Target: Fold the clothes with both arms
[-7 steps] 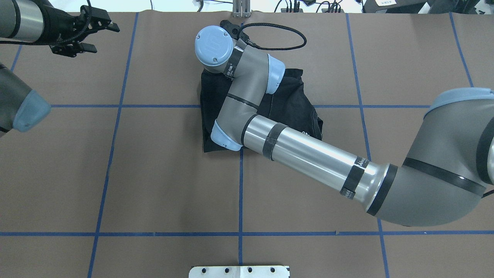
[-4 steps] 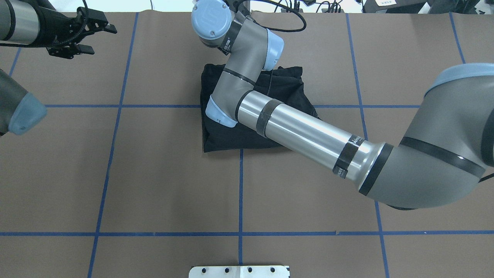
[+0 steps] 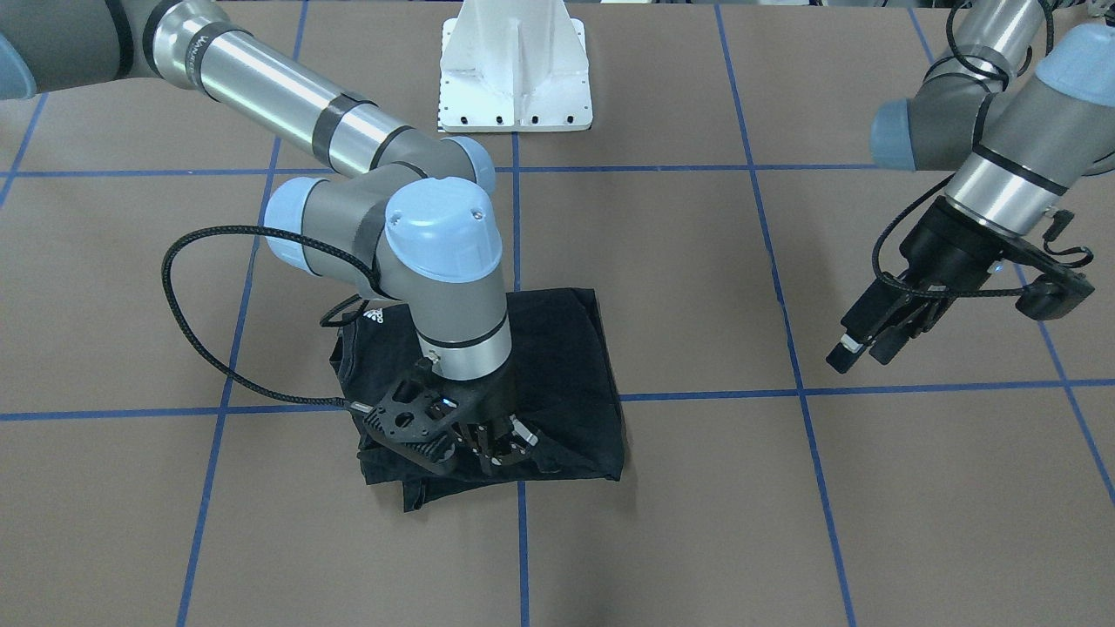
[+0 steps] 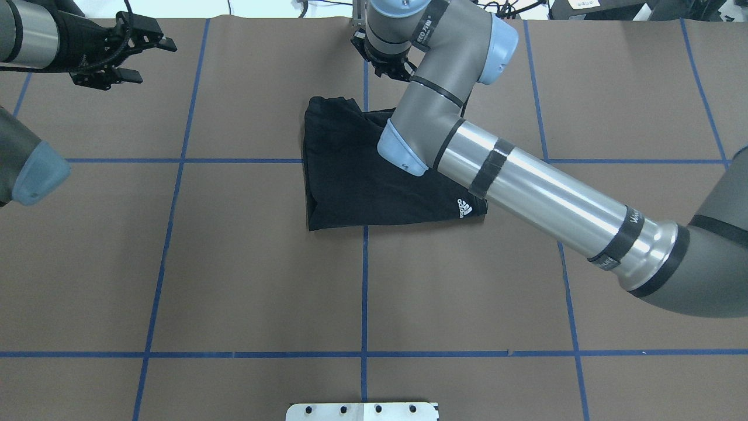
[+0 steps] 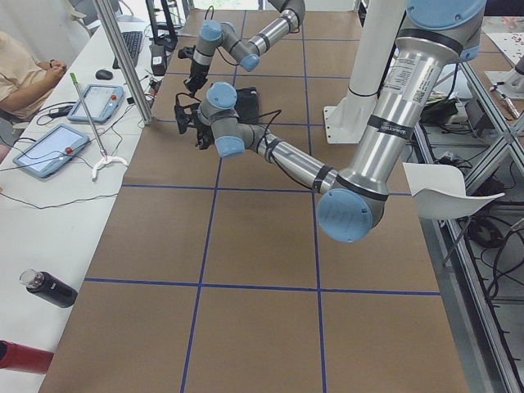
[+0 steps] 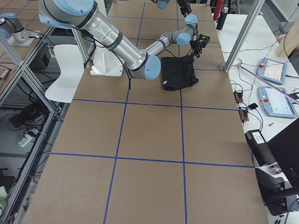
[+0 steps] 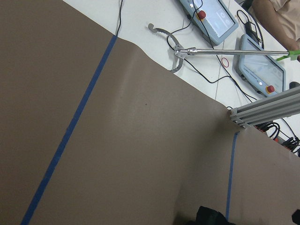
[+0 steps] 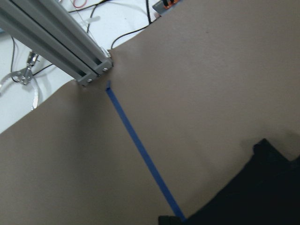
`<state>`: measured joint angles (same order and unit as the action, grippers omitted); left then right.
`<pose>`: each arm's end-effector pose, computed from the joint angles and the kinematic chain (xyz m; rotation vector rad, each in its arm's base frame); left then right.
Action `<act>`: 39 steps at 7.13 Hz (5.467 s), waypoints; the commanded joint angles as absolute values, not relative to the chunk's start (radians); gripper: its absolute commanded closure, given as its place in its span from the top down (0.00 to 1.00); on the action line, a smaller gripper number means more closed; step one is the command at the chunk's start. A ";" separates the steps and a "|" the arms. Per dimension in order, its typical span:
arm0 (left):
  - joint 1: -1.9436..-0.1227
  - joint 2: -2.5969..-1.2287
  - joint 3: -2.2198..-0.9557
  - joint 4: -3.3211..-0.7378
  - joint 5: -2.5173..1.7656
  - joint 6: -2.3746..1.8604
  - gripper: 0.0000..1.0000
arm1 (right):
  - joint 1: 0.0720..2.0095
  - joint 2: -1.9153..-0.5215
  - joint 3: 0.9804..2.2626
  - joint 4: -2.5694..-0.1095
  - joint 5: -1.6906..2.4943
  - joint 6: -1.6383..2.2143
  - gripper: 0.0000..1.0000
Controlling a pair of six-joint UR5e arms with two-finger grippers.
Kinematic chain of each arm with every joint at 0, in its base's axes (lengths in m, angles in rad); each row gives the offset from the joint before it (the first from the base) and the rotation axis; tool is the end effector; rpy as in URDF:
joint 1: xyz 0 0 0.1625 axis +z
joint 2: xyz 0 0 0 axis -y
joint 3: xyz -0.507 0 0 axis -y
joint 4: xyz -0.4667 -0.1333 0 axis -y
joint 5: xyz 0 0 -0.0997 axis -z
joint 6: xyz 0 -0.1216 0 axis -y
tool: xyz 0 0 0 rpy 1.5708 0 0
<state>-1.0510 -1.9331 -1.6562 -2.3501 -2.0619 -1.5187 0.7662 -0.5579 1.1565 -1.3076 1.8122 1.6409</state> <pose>0.2991 -0.6756 0.3768 0.2682 1.2608 -0.5588 -0.6268 -0.7478 0.1691 0.0814 -0.9014 0.6760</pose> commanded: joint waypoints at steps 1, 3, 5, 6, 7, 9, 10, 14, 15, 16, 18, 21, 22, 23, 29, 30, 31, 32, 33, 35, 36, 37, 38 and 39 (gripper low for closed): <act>-1.051 -1.934 -1.666 -2.349 -2.060 -1.520 0.98 | 0.734 -0.691 1.274 -1.338 1.873 1.591 0.00; -1.049 -1.937 -1.680 -2.341 -2.057 -1.531 0.98 | 0.716 -0.695 1.195 -1.335 1.861 1.499 0.00; -1.051 -1.934 -1.712 -2.316 -2.057 -1.532 0.98 | 0.747 -0.597 1.039 -1.321 1.859 1.480 0.00; -1.052 -1.933 -1.716 -2.316 -2.057 -1.532 0.98 | 0.780 -0.557 0.976 -1.299 1.859 1.448 0.00; -1.052 -1.933 -1.742 -2.283 -2.057 -1.532 0.98 | 0.787 -0.551 0.836 -1.111 1.852 1.445 0.00; -1.052 -1.933 -1.819 -2.180 -2.049 -1.531 0.98 | 0.811 -0.449 0.703 -1.025 1.847 1.450 0.00; -1.051 -1.934 -1.819 -2.175 -2.049 -1.529 0.98 | 0.831 -0.443 0.696 -1.031 1.848 1.448 0.00; -1.048 -1.936 -1.804 -2.172 -2.049 -1.470 0.98 | 0.997 -0.675 1.095 -1.314 2.011 1.184 0.00; -1.051 -1.927 -1.801 -2.169 -2.052 -1.357 0.99 | 1.061 -0.822 1.224 -1.312 2.114 1.116 0.00; -1.054 -1.877 -1.801 -2.169 -2.057 -1.191 0.99 | 1.125 -0.968 1.350 -1.316 2.184 1.003 0.00; -1.087 -1.826 -1.795 -2.160 -2.060 -0.945 0.99 | 1.183 -1.208 1.561 -1.318 2.192 0.886 0.28; -1.187 -1.793 -1.772 -2.007 -2.138 -0.498 0.99 | 1.293 -1.451 1.716 -1.340 2.192 0.507 1.00; -1.192 -1.781 -1.775 -1.999 -2.147 -0.448 0.99 | 1.316 -1.465 1.759 -1.485 2.192 0.318 1.00; -1.193 -1.748 -1.784 -1.996 -2.146 -0.399 0.99 | 1.337 -1.427 1.813 -1.713 2.191 0.129 1.00; -1.401 -1.692 -1.758 -1.649 -2.430 0.060 0.99 | 1.387 -1.408 1.845 -1.934 2.327 -0.011 1.00; -1.435 -1.639 -1.764 -1.658 -2.524 0.063 0.99 | 1.387 -1.411 1.861 -1.934 2.319 -0.009 1.00; -1.436 -1.634 -1.763 -1.679 -2.522 0.058 0.99 | 1.387 -1.413 1.870 -1.933 2.313 -0.012 1.00; -1.454 -1.638 -1.764 -1.690 -2.491 0.060 0.99 | 1.387 -1.411 1.867 -1.933 2.275 -0.018 1.00; -1.465 -1.643 -1.755 -1.722 -2.449 0.058 0.99 | 1.385 -1.404 1.856 -1.931 2.254 -0.018 1.00; -1.521 -1.658 -1.779 -1.740 -2.436 0.054 0.99 | 1.388 -1.367 1.859 -1.933 2.259 -0.003 1.00; -1.523 -1.663 -1.790 -1.740 -2.437 0.055 0.99 | 1.388 -1.380 1.862 -1.933 2.264 -0.005 1.00; -1.523 -1.664 -1.796 -1.740 -2.439 0.057 0.99 | 1.388 -1.385 1.864 -1.933 2.264 -0.005 1.00; -1.525 -1.648 -1.843 -1.740 -2.438 0.057 0.99 | 1.388 -1.384 1.876 -1.933 2.282 -0.005 1.00; -1.525 -1.641 -1.848 -1.738 -2.441 0.055 0.99 | 1.388 -1.423 1.922 -1.934 2.298 -0.005 1.00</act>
